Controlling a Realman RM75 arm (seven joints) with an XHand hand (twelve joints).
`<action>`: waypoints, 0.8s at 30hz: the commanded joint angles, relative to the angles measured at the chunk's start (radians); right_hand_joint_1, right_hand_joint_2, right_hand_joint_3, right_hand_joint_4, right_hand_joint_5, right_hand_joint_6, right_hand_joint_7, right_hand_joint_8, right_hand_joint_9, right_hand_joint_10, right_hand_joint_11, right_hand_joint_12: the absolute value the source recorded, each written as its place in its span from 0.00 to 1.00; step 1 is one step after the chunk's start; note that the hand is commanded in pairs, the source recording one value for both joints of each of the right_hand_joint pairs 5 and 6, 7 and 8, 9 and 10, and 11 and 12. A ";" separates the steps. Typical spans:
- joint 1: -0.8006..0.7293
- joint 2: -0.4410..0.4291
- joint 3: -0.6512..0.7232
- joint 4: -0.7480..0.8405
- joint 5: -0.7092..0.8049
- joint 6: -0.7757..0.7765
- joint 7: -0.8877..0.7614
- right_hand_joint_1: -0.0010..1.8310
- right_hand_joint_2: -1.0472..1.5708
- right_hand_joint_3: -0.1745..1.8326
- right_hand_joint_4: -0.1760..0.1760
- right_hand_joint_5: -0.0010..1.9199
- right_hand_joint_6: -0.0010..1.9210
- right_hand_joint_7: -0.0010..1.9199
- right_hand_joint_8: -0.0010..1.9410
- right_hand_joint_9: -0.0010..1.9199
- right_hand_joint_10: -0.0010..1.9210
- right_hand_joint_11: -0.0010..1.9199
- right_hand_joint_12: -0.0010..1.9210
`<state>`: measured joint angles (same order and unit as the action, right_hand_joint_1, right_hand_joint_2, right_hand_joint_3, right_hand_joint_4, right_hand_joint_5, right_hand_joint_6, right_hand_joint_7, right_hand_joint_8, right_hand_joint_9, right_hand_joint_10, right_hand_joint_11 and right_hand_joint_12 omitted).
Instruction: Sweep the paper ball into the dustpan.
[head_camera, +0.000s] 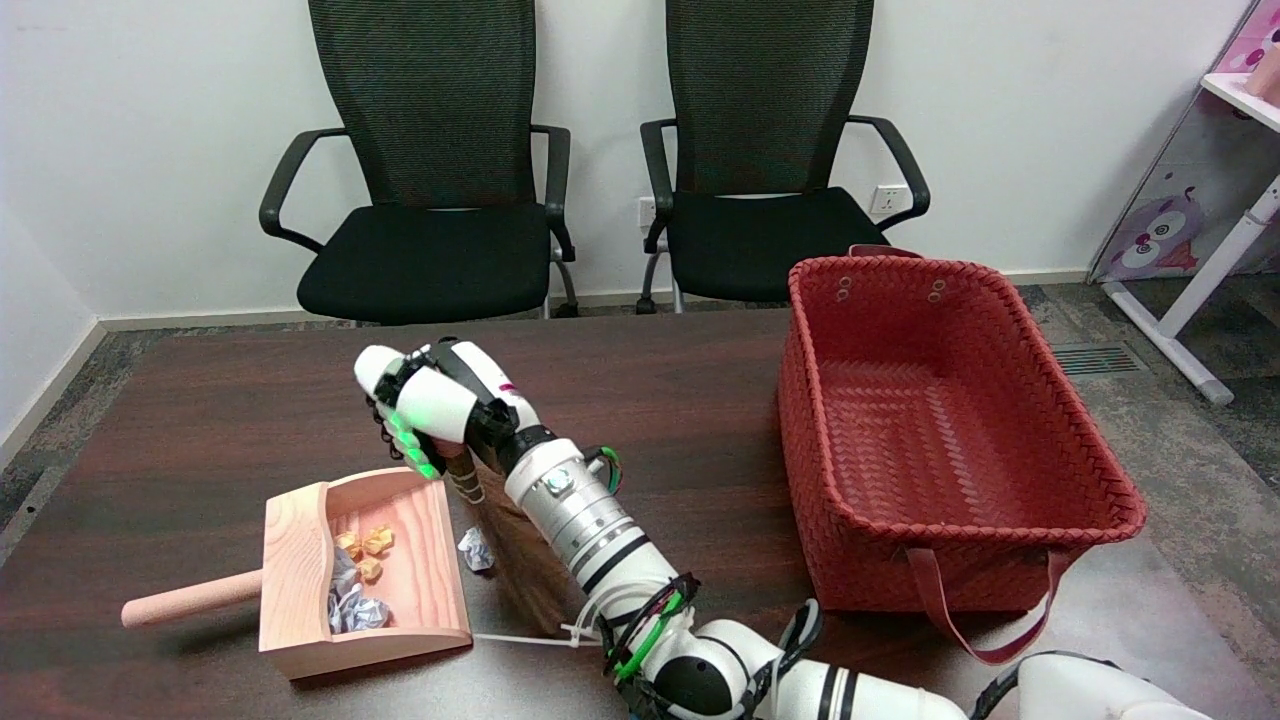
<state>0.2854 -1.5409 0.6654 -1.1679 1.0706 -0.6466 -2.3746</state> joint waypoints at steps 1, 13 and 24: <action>0.024 -0.022 -0.021 0.022 0.025 -0.104 0.422 0.33 0.85 1.00 0.51 1.00 1.00 1.00 0.99 1.00 1.00 1.00 1.00; 0.031 -0.010 -0.013 0.017 0.031 -0.117 0.574 0.32 0.86 1.00 0.50 1.00 1.00 1.00 0.99 1.00 1.00 1.00 1.00; 0.037 0.006 -0.004 0.011 0.034 -0.118 0.577 0.32 0.88 0.95 0.49 1.00 1.00 1.00 0.99 1.00 1.00 1.00 1.00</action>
<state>0.3123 -1.5480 0.6527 -1.1521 1.0969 -0.7434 -1.9035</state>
